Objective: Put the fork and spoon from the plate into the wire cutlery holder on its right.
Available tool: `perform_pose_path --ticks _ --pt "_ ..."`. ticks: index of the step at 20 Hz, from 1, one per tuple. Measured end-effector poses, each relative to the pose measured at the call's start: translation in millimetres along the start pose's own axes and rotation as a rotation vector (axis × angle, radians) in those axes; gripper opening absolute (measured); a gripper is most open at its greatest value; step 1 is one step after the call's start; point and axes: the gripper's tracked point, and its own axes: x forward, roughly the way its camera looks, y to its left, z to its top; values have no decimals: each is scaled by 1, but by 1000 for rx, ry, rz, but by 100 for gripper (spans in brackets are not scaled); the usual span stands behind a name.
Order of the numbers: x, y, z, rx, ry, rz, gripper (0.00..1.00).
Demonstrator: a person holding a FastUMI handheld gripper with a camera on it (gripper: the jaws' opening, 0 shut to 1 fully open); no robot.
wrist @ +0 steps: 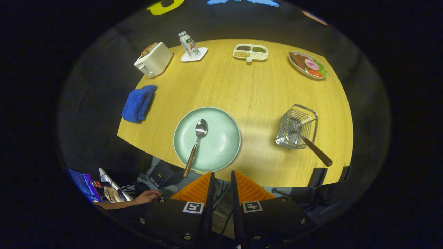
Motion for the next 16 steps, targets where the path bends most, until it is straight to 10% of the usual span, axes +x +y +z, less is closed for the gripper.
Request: perform_pose_path --ticks 16 --pt "110 80 3 2 163 104 33"
